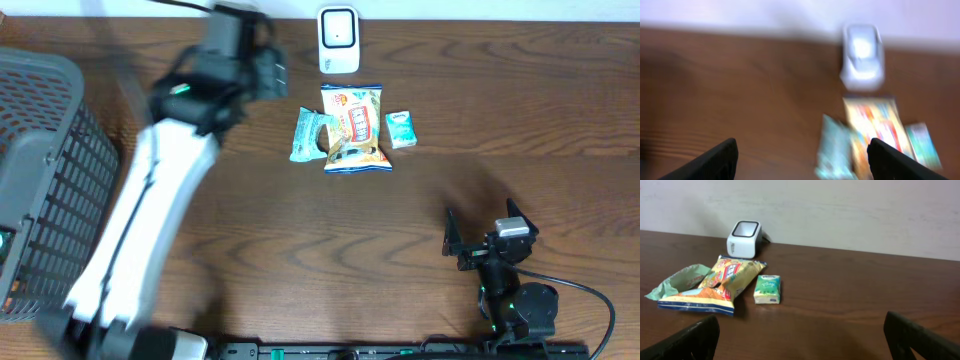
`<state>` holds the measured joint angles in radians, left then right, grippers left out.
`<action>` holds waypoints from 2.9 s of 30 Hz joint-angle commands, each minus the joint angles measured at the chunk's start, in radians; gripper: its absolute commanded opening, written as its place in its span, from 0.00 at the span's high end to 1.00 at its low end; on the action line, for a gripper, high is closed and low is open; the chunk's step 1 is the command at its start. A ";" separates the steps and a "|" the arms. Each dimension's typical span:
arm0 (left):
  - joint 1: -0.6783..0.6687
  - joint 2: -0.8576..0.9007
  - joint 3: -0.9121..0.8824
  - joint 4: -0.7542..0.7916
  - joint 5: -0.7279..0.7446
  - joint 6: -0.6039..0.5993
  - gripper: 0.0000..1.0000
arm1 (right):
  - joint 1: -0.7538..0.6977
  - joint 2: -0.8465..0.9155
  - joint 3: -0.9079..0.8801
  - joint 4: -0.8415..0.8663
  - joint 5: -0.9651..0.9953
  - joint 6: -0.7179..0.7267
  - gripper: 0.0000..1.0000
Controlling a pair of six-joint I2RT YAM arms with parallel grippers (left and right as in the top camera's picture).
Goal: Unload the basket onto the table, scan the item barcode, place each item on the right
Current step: 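Place the green wipes packet left of the snack bag, then reach into the basket and grasp the orange Kleenex tissue pack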
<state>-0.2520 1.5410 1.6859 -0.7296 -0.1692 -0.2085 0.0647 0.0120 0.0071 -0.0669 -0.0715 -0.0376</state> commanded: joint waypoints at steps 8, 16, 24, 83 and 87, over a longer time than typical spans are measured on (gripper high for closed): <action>0.692 -0.214 0.009 -0.167 -0.273 -0.208 0.18 | -0.005 -0.005 -0.002 -0.004 -0.002 -0.008 0.01; 1.015 -0.011 -0.053 -0.314 -0.274 -0.238 0.18 | -0.005 -0.005 -0.002 -0.004 -0.002 -0.008 0.01; 1.112 0.236 -0.053 -0.408 -0.273 -0.240 0.18 | -0.005 -0.005 -0.002 -0.004 -0.002 -0.008 0.01; 1.226 -0.066 -0.283 -0.119 0.016 -0.465 0.93 | -0.005 -0.005 -0.002 -0.004 -0.002 -0.008 0.01; 1.223 -0.252 -0.283 -0.018 0.291 -0.554 0.93 | -0.005 -0.005 -0.002 -0.004 -0.002 -0.009 0.01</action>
<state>0.9737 1.4246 1.3808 -0.7914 -0.1665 -0.6380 0.0647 0.0120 0.0071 -0.0669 -0.0719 -0.0376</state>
